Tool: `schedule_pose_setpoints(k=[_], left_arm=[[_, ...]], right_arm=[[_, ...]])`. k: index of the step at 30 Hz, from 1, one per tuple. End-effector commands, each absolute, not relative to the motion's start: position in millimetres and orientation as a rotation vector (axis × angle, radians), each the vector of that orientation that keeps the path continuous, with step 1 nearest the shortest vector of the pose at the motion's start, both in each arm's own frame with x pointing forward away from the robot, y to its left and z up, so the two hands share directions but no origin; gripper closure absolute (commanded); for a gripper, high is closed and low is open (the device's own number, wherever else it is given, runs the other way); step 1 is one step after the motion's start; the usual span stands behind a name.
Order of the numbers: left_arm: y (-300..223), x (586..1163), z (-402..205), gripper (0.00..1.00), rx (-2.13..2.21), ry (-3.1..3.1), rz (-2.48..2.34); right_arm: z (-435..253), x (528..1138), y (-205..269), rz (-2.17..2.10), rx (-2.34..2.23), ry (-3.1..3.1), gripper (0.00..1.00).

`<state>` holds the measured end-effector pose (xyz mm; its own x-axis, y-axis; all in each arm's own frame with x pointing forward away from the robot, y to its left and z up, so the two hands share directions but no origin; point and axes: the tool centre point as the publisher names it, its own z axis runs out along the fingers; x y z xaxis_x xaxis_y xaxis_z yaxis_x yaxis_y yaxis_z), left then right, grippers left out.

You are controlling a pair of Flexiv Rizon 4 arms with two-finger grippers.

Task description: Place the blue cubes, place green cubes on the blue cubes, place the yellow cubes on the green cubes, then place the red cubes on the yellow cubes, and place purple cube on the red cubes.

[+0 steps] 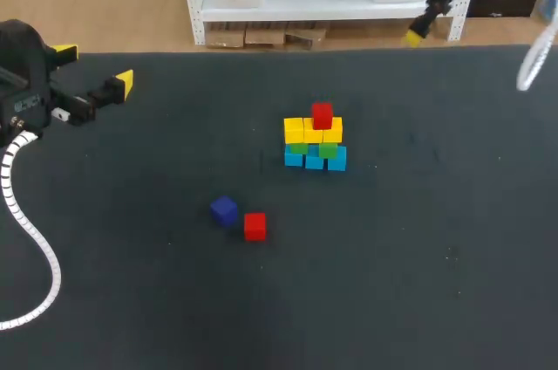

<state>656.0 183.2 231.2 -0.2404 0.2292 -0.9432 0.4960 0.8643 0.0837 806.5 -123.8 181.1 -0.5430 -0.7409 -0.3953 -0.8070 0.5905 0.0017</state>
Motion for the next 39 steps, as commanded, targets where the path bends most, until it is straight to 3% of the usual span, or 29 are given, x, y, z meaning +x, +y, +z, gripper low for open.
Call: schedule_pose_setpoints(k=[1, 39], left_arm=[[186, 656, 232, 0.0, 0.552, 1.825, -0.282], [186, 656, 232, 0.0, 0.552, 1.825, -0.282]], right_arm=[[186, 795, -146, 0.313, -1.012, 2.285, 0.0], [189, 796, -264, 0.321, -0.321, 2.131, 0.0]])
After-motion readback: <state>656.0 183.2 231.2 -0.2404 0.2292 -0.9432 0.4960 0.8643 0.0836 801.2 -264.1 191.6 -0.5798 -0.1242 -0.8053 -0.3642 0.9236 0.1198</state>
